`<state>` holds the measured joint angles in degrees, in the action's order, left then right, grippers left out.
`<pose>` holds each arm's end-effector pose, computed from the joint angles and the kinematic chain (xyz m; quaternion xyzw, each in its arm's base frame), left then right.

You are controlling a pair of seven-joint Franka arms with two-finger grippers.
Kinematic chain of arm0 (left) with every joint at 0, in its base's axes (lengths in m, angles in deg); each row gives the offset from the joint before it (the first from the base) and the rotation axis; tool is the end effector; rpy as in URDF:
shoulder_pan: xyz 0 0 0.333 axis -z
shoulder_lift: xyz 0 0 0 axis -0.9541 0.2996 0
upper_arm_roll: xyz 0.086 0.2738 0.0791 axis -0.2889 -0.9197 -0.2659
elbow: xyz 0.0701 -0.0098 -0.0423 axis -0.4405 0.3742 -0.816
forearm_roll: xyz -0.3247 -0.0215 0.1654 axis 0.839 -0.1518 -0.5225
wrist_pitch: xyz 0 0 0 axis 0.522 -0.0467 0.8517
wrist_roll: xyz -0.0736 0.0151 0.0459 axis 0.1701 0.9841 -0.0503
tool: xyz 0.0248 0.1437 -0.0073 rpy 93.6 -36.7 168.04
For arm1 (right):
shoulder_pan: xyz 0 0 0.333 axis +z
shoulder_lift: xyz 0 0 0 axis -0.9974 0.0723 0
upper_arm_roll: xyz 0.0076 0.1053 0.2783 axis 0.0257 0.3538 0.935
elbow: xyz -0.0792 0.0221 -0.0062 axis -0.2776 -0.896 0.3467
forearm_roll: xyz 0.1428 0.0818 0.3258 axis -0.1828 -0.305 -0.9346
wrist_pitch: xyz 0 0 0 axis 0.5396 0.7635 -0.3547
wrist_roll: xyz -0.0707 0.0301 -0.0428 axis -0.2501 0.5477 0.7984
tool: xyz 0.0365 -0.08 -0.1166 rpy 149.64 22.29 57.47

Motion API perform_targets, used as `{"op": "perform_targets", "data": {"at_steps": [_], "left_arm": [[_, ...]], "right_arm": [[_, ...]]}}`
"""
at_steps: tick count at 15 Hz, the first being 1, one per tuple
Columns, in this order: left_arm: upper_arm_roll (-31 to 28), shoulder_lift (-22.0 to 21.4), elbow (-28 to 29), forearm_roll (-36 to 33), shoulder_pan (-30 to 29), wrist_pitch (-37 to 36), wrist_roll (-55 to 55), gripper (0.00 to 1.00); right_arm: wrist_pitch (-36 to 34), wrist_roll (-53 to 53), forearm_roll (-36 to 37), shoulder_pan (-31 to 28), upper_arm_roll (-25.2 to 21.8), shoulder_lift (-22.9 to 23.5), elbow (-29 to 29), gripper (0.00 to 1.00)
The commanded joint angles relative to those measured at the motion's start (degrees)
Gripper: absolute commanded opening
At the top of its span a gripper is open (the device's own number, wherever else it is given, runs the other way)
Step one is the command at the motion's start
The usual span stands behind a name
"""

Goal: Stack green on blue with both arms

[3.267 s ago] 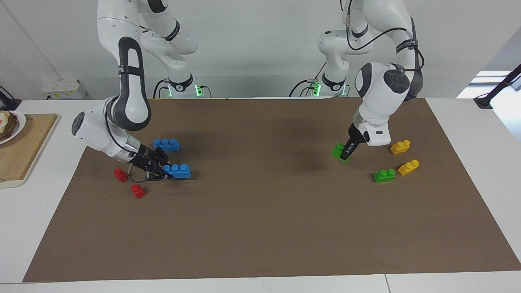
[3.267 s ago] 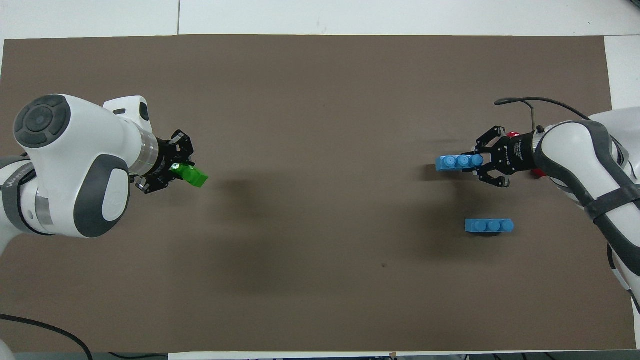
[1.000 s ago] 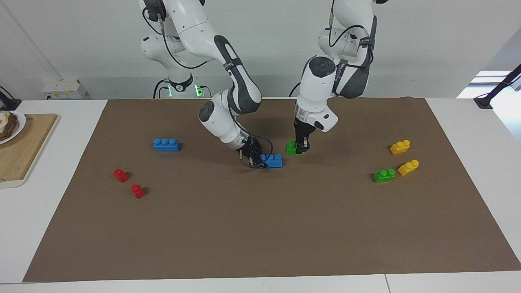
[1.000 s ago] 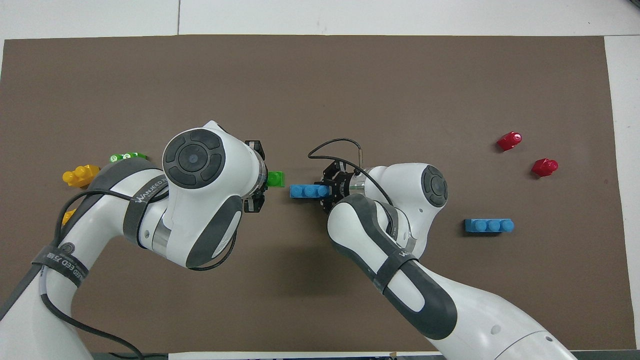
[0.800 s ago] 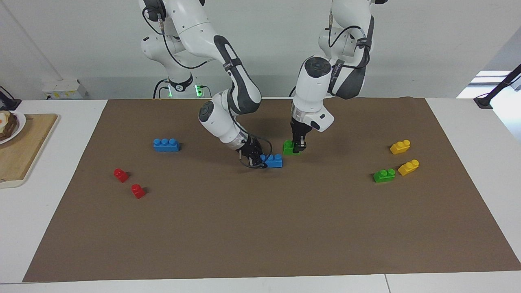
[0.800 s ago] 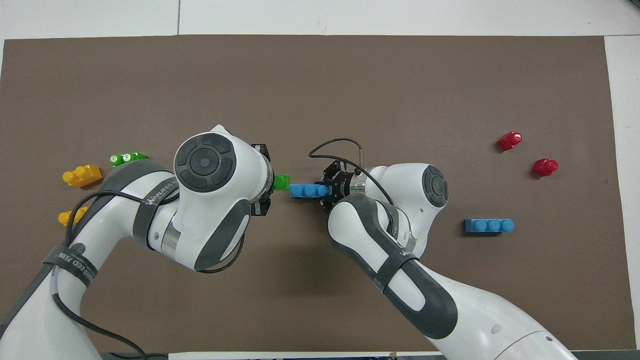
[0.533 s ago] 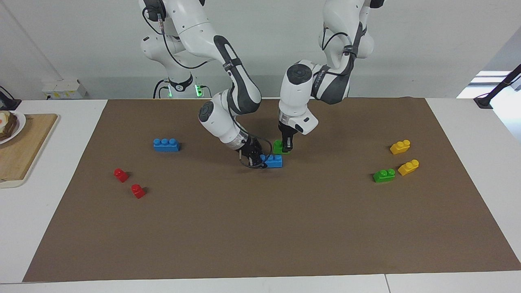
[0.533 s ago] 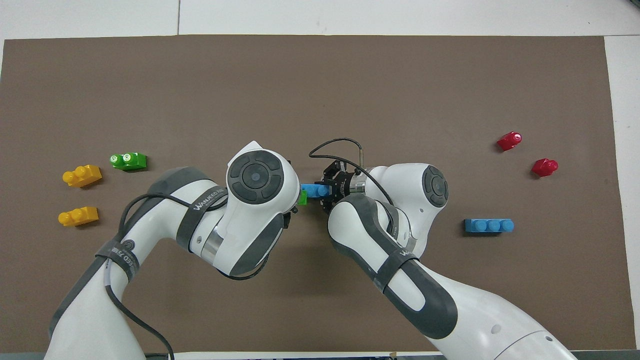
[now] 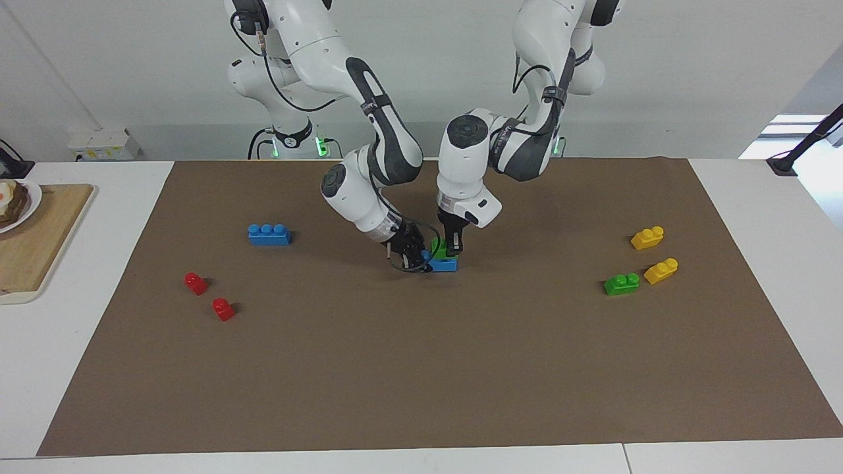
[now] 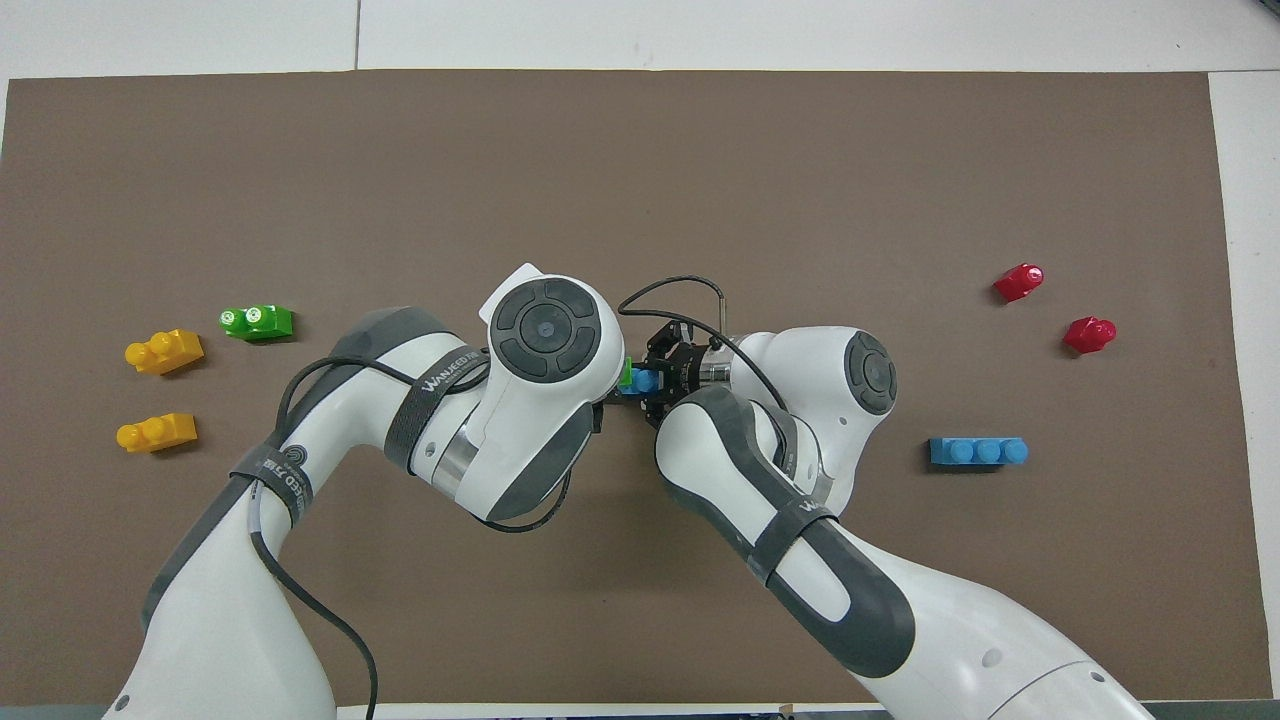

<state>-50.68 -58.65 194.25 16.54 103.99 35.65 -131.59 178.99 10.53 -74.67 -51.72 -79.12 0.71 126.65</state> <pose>0.4729 -0.3686 0.3354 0.7287 0.6845 0.0075 0.0203 0.5006 0.3219 0.2393 -0.6654 0.6868 0.1819 0.2288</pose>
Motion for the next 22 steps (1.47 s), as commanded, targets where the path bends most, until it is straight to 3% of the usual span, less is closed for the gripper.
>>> {"op": "perform_targets", "data": {"at_steps": [1,7,22], "left_arm": [[-0.57,0.86,-0.78,-1.74,0.66,-0.51,-2.35,0.00],[-0.57,0.86,0.37,-4.28,0.74,-0.07,-7.88,0.00],[-0.57,0.77,2.39,-4.47,2.33,1.24,-10.09,0.00]], "right_arm": [[2.80,1.21,-1.72,-0.03,0.05,2.15,-0.31,0.00],[2.88,1.38,-1.72,-0.03,0.05,2.15,-0.31,0.00],[3.41,1.38,-1.72,0.06,0.05,2.15,-0.14,0.00]]}}
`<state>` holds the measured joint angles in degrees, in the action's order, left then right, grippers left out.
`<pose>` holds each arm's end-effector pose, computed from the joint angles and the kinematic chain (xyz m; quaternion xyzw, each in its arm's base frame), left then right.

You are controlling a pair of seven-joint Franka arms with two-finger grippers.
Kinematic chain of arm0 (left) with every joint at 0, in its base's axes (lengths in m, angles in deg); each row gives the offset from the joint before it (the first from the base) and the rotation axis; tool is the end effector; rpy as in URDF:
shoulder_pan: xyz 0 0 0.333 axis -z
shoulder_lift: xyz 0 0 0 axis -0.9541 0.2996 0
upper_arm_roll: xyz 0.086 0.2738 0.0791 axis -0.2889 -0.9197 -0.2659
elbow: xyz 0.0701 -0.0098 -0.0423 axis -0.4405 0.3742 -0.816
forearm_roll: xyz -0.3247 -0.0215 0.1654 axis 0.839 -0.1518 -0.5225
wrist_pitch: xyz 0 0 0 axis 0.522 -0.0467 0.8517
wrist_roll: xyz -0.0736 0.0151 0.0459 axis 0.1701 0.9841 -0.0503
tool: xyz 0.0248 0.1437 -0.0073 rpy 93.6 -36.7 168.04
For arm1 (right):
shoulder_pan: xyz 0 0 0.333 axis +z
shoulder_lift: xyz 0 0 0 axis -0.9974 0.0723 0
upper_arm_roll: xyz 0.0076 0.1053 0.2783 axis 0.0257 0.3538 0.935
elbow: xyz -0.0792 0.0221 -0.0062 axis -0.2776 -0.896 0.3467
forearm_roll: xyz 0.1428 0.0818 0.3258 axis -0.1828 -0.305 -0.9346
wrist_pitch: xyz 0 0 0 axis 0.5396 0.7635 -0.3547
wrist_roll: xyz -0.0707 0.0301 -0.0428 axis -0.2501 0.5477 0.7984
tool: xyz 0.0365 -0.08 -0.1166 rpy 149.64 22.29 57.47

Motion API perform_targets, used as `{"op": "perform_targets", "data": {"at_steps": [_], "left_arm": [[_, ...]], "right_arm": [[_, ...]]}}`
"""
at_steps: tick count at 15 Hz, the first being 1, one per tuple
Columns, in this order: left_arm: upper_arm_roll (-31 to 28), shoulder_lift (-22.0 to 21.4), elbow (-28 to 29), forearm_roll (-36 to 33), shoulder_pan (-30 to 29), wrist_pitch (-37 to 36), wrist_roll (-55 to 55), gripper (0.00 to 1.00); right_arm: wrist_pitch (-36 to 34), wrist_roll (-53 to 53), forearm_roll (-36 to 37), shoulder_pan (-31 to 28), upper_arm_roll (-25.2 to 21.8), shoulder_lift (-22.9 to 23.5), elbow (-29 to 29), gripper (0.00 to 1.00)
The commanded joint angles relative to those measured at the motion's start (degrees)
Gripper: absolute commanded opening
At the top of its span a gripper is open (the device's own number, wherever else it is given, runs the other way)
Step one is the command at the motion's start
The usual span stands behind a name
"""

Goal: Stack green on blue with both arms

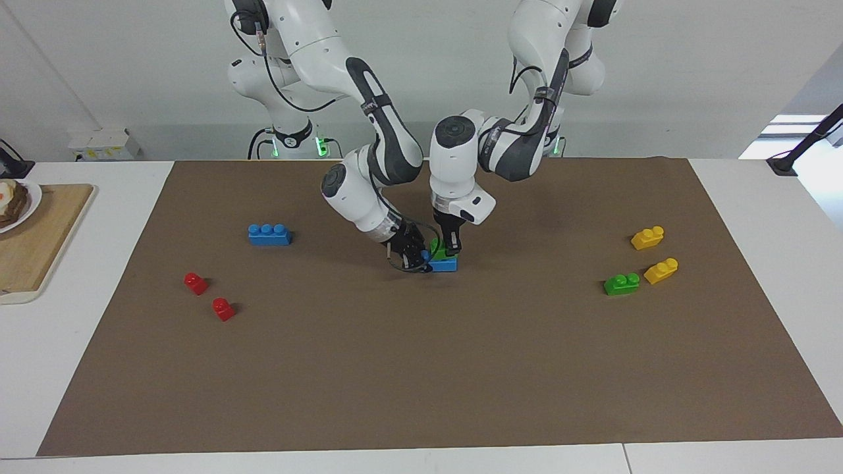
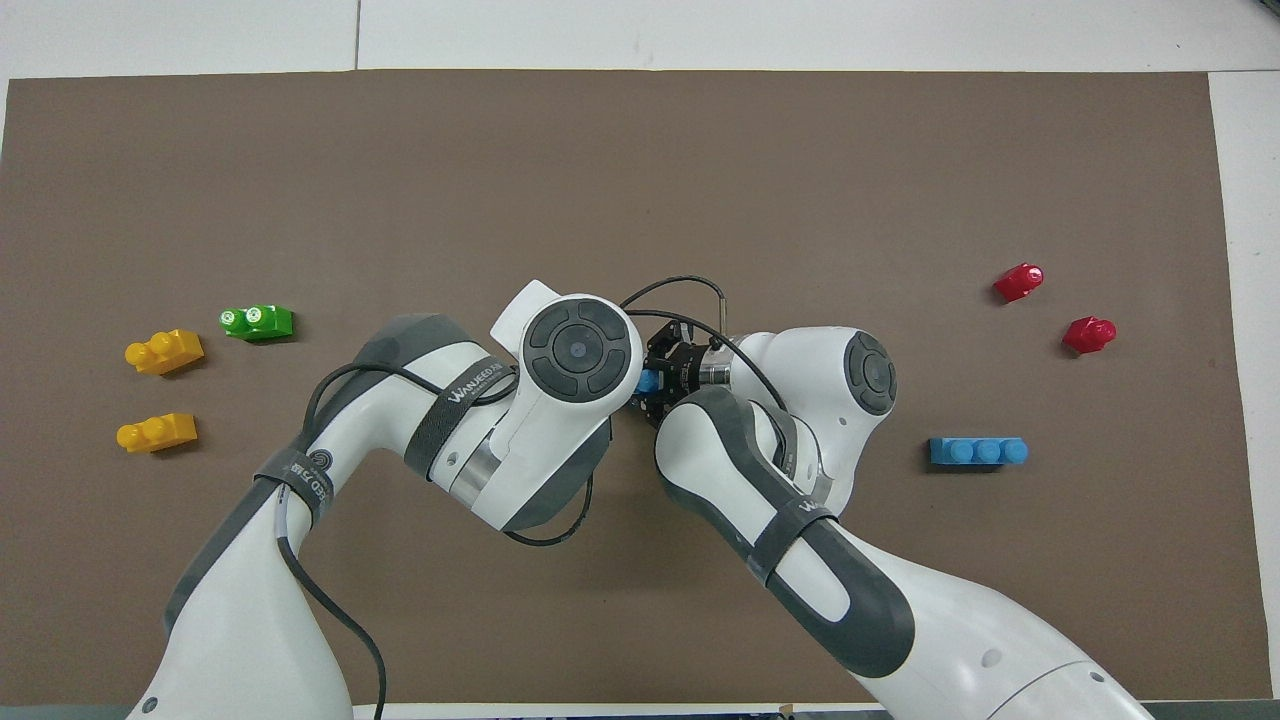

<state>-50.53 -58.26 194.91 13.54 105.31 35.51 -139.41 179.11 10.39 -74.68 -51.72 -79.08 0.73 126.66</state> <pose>0.4631 -0.3758 0.3262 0.7002 0.7134 0.0262 0.0097 0.5006 0.3220 0.2392 -0.6645 0.6878 0.1816 0.2288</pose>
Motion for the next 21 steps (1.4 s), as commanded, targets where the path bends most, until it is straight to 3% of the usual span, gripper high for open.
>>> {"op": "perform_targets", "data": {"at_steps": [1,3,4,6,12,15,17,18,21], "left_arm": [[-0.79,0.37,2.00,-1.47,0.92,1.64,-2.26,0.00],[-0.79,0.37,1.92,-1.47,0.83,1.73,-2.18,0.00],[-0.79,0.37,1.83,-1.47,0.83,1.64,-2.18,0.12],[-0.79,0.37,1.65,-1.47,0.91,1.64,-2.18,1.00],[-0.97,0.11,0.78,-1.47,0.48,0.24,-2.09,1.00],[-1.50,-2.34,0.16,-1.38,-0.40,-1.95,-1.65,1.00],[-1.41,-3.23,-0.72,-1.38,-2.77,-3.89,-1.39,1.00],[-1.50,-3.49,-1.42,-1.38,-3.12,-4.77,-1.21,1.00],[-1.41,-5.85,-1.25,-1.38,-6.89,-6.00,4.47,1.00]], "right_arm": [[3.29,1.52,-1.71,-0.03,0.01,2.14,-0.15,0.00],[3.38,1.52,-1.71,-0.03,0.01,2.14,-0.15,0.00],[3.38,1.52,-1.71,-0.03,0.01,2.14,-0.15,0.00],[3.46,1.61,-1.71,-0.03,0.01,2.14,-0.06,0.00],[3.46,1.52,-1.71,-0.03,0.01,2.14,0.03,0.00],[3.46,1.44,-1.71,-0.03,0.01,2.14,0.03,0.00],[3.38,1.26,-1.71,-0.03,0.01,2.13,0.03,0.36],[3.38,1.17,-1.71,-0.12,0.01,2.14,0.03,0.49],[3.38,1.00,-1.80,-0.21,0.01,2.13,0.03,0.71]]}}
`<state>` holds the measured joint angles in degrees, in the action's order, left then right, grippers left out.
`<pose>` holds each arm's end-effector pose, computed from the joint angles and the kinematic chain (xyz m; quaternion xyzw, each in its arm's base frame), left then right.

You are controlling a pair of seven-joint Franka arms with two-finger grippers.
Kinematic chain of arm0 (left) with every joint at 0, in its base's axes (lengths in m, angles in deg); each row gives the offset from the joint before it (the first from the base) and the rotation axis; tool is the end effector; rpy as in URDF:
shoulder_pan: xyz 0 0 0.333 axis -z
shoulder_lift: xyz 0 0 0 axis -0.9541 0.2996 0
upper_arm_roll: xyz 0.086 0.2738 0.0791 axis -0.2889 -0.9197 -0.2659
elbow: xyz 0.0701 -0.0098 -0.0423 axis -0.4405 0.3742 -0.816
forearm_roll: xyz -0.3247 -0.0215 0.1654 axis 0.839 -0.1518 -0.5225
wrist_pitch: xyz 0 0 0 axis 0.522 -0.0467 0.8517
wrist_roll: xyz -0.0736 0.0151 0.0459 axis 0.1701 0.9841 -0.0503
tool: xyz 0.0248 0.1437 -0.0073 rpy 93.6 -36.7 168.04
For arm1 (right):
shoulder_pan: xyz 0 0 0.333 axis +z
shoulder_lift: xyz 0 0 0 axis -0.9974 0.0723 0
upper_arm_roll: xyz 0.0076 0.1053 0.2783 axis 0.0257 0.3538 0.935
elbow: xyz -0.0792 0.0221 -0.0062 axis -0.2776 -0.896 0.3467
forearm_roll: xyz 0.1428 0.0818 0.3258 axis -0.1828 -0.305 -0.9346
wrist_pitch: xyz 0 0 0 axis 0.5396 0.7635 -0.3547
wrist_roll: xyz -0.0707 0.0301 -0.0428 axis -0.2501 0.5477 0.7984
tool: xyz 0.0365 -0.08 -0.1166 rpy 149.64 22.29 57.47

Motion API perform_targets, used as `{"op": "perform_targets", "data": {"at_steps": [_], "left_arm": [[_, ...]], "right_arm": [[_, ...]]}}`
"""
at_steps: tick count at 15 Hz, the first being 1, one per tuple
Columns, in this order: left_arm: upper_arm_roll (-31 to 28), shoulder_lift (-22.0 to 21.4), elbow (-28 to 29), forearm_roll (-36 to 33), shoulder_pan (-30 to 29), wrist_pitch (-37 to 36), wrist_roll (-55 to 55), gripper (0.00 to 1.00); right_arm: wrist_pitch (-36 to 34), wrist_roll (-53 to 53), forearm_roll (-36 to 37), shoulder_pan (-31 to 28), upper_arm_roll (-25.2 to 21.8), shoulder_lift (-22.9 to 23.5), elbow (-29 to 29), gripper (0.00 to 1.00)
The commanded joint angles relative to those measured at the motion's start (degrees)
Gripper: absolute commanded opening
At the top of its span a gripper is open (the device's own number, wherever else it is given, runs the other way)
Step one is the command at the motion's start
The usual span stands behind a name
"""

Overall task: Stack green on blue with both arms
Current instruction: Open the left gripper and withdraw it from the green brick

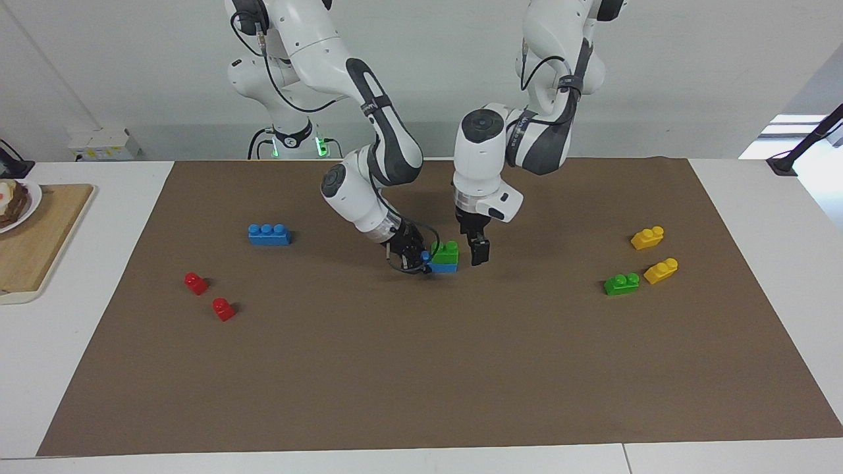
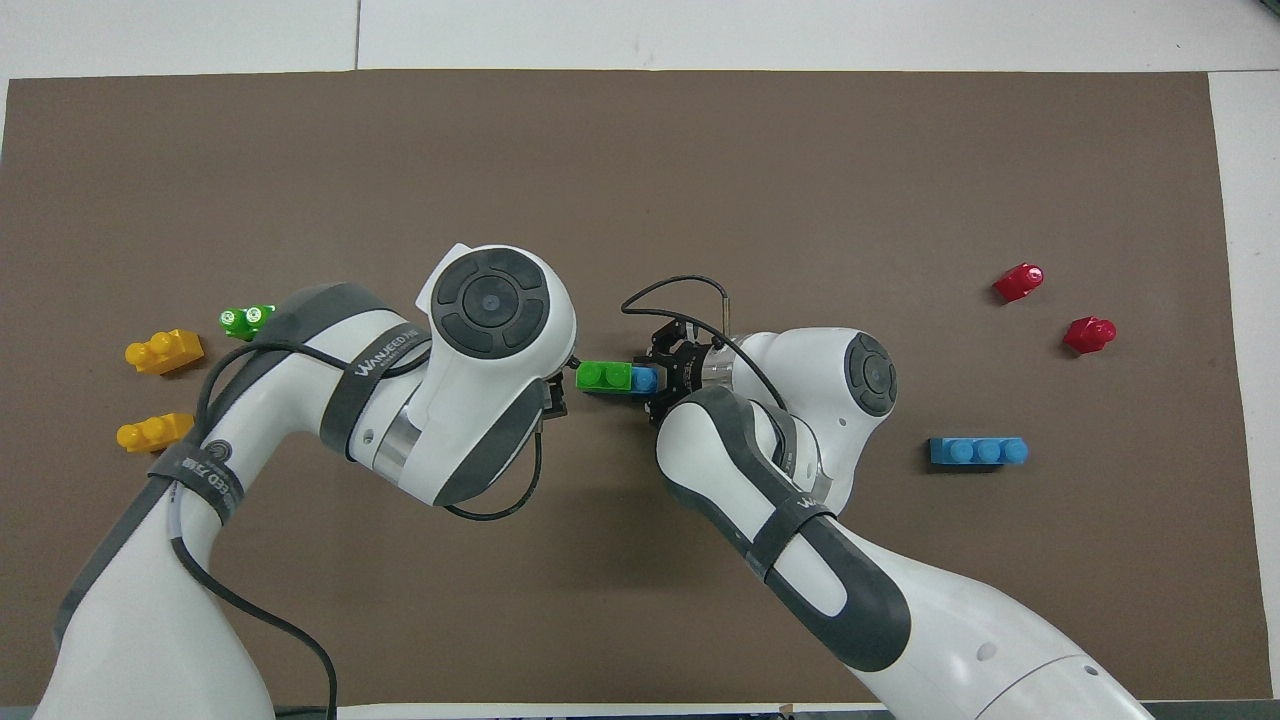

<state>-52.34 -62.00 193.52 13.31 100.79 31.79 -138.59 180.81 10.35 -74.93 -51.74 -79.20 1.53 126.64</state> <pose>0.4987 -0.3196 0.3692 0.6639 0.7466 0.0392 0.0181 0.5043 0.3176 0.2329 -0.6592 0.6951 0.1709 0.2302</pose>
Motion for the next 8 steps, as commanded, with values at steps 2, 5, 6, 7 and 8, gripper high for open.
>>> {"op": "perform_targets", "data": {"at_steps": [2,5,6,7,8], "left_arm": [[0.48,-3.79,0.67,-0.71,-5.45,-2.98,10.76,1.00],[0.57,-5.29,0.49,-0.36,-10.11,-5.09,22.36,1.00],[0.57,-5.81,0.49,-0.27,-11.78,-6.31,27.19,1.00],[0.57,-6.43,0.40,-0.27,-13.62,-7.46,32.63,1.00],[0.48,-7.30,0.40,-0.27,-15.55,-8.51,38.25,1.00]], "right_arm": [[1.59,1.03,-1.55,-0.45,0.13,1.33,-0.04,0.83],[1.24,1.04,-1.46,-0.80,0.04,1.07,-0.30,0.94],[1.06,1.03,-1.46,-1.07,-0.04,0.72,-0.30,0.95],[0.98,0.95,-1.46,-1.42,-0.13,0.46,-0.30,1.00],[0.63,0.95,-1.37,-2.38,-0.22,0.10,-0.30,1.00]]}}
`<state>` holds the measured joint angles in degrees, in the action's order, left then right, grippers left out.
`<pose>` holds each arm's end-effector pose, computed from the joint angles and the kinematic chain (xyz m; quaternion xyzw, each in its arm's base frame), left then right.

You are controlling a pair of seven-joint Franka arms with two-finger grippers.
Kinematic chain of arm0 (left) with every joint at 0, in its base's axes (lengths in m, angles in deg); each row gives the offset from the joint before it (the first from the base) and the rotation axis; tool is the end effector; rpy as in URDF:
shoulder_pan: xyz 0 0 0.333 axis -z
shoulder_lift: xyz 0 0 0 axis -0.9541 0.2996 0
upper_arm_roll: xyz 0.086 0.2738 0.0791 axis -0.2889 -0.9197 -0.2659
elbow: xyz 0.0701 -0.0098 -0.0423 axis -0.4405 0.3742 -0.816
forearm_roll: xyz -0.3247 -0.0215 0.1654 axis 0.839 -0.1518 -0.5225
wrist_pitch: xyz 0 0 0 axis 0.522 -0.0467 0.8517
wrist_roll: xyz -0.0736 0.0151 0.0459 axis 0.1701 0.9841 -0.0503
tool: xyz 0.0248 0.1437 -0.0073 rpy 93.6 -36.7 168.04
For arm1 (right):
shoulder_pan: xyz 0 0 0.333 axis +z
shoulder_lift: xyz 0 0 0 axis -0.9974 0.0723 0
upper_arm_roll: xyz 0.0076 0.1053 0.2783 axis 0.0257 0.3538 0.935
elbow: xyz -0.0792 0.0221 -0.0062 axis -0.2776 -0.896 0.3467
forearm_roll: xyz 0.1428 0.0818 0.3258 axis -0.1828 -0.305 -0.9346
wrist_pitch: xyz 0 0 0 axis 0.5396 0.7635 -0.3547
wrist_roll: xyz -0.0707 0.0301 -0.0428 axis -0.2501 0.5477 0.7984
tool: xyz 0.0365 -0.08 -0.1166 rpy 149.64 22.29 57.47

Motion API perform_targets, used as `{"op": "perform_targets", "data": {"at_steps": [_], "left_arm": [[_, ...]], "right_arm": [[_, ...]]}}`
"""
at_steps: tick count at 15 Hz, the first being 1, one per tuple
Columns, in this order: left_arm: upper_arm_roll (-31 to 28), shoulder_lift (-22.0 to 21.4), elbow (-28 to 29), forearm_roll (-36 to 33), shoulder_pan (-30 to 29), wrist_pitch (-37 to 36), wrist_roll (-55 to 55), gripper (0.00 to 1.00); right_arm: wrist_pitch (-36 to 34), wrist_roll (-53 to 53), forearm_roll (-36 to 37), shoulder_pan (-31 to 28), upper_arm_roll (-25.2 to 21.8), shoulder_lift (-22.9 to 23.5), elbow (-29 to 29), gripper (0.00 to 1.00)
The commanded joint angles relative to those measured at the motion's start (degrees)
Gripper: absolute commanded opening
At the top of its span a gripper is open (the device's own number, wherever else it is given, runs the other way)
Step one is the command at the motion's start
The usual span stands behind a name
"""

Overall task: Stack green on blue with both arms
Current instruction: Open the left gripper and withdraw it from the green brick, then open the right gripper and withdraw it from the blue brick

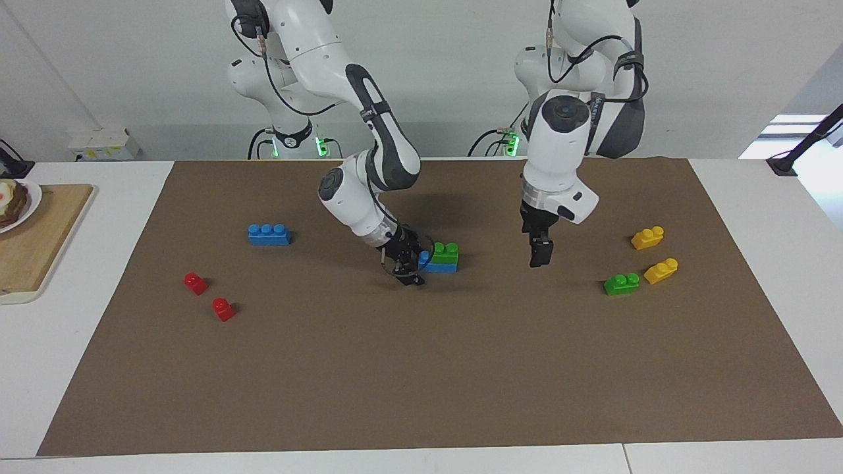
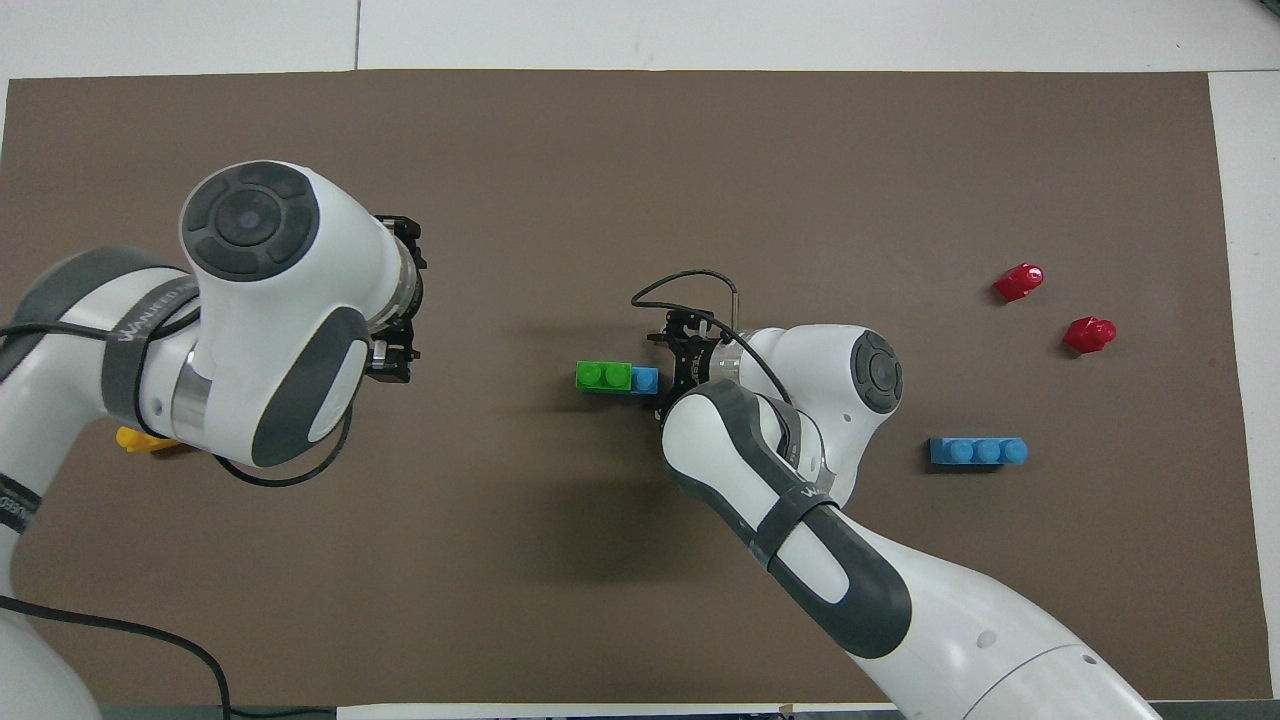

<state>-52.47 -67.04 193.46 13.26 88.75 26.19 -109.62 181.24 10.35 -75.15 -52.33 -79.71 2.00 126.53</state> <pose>0.5379 -0.1996 0.4117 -0.7635 -0.6441 -0.0472 0.0041 0.5112 0.3071 0.2293 -0.6511 0.7039 0.1653 0.2308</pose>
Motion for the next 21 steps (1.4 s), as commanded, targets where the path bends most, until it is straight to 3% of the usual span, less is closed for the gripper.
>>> {"op": "perform_targets", "data": {"at_steps": [1,4,7,11,14,18,21], "left_arm": [[0.61,-3.31,0.46,-0.13,-5.61,-3.36,15.08,1.00],[0.61,-6.48,0.64,4.24,-12.90,-4.06,31.61,1.00],[0.44,-9.56,0.64,7.60,-18.81,-7.65,48.66,1.00],[-0.09,-11.32,0.55,7.60,-19.79,-13.90,63.80,1.00],[-0.44,-11.93,0.37,6.81,-19.35,-19.78,78.28,1.00],[-1.84,-13.26,1.96,6.99,-18.73,-19.28,81.59,1.00],[-1.93,-12.73,-0.07,6.99,-18.73,-19.10,81.76,1.00]], "right_arm": [[-0.59,1.03,-0.80,-2.84,0.29,-0.98,-0.19,1.00],[-4.54,1.12,0.34,-6.35,-0.15,-3.52,-0.02,1.00],[-10.60,1.38,12.78,-12.14,-0.15,-6.51,-1.07,1.00],[-18.25,7.15,27.12,-18.13,0.02,-9.59,-5.72,1.00],[-23.26,22.24,31.09,-22.35,-0.06,-12.92,-7.14,1.00],[-33.36,41.77,44.27,-25.96,-0.06,-18.63,-7.40,1.00],[-41.01,50.84,47.00,-27.63,-0.07,-24.08,-7.49,1.00]]}}
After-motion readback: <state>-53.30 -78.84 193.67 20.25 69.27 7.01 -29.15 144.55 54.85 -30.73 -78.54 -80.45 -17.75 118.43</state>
